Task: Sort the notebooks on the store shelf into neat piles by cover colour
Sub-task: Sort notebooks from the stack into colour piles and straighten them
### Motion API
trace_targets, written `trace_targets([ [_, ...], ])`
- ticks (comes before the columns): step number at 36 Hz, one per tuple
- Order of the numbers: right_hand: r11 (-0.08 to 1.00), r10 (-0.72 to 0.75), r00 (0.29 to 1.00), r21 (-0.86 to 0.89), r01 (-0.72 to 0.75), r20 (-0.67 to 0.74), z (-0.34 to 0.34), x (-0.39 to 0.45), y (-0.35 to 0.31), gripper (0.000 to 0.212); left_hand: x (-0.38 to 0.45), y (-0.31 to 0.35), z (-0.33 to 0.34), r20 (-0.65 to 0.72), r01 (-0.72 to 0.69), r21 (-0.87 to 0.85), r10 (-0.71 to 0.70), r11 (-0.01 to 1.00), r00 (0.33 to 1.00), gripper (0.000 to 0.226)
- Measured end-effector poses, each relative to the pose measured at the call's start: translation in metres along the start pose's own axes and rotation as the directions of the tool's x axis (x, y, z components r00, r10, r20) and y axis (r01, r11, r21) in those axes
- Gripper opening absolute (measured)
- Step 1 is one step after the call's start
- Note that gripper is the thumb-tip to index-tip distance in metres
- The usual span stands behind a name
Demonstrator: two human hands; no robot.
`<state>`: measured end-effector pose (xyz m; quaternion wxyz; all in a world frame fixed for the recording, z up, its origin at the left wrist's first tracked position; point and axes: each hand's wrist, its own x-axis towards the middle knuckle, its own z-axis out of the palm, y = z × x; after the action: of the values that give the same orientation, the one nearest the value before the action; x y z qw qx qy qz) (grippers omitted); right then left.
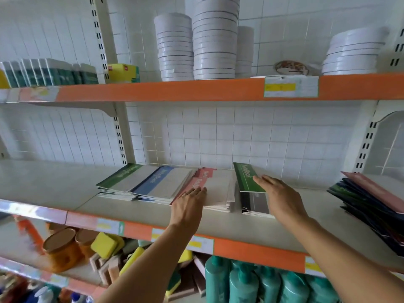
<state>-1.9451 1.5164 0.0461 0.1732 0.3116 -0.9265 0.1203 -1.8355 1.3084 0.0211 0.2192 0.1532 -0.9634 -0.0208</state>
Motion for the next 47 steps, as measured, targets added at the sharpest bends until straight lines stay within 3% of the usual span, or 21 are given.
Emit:
trace_targets([
  [8, 1.000, -0.008, 1.000, -0.016, 0.008, 0.006, 0.024, 0.038, 0.015, 0.076, 0.044, 0.002, 0.034, 0.032, 0.007, 0.012, -0.007, 1.000, 0.999, 0.031],
  [14, 0.999, 0.006, 0.999, -0.032, -0.005, 0.033, 0.037, 0.053, 0.016, 0.076, 0.058, -0.003, 0.049, 0.135, -0.107, -0.001, 0.106, 0.994, 0.985, 0.036],
  [19, 0.998, 0.004, 1.000, -0.058, -0.002, 0.031, 0.043, 0.060, 0.015, 0.074, 0.069, -0.011, 0.052, 0.291, -0.163, -0.086, 0.181, 0.983, 0.939, 0.068],
  [24, 0.996, 0.039, 0.999, -0.082, -0.038, 0.013, 0.044, 0.068, 0.003, 0.072, 0.079, -0.020, 0.055, 0.364, -0.199, -0.078, 0.214, 0.977, 0.906, 0.081],
  [28, 0.990, 0.084, 0.996, -0.116, -0.083, 0.001, 0.044, 0.068, -0.012, 0.075, 0.088, -0.030, 0.058, 0.331, -0.167, -0.149, 0.208, 0.975, 0.920, 0.073],
  [32, 0.979, 0.153, 0.988, -0.132, -0.152, -0.003, 0.045, 0.068, -0.034, 0.074, 0.098, -0.053, 0.057, 0.288, -0.331, -0.031, 0.325, 0.943, 0.901, 0.046],
  [34, 0.974, 0.181, 0.983, -0.133, -0.182, -0.024, 0.047, 0.068, -0.044, 0.073, 0.100, -0.066, 0.054, 0.271, -0.302, -0.068, 0.309, 0.951, 0.912, 0.044],
  [38, 0.971, 0.202, 0.978, -0.122, -0.207, -0.051, 0.052, 0.064, -0.063, 0.069, 0.101, -0.092, 0.044, 0.197, -0.230, -0.168, 0.261, 0.959, 0.945, 0.043],
  [47, 0.964, 0.193, 0.981, -0.180, -0.193, -0.020, 0.046, 0.054, -0.112, 0.066, 0.087, -0.147, 0.021, 0.206, -0.189, -0.033, 0.192, 0.981, 0.960, 0.058],
])
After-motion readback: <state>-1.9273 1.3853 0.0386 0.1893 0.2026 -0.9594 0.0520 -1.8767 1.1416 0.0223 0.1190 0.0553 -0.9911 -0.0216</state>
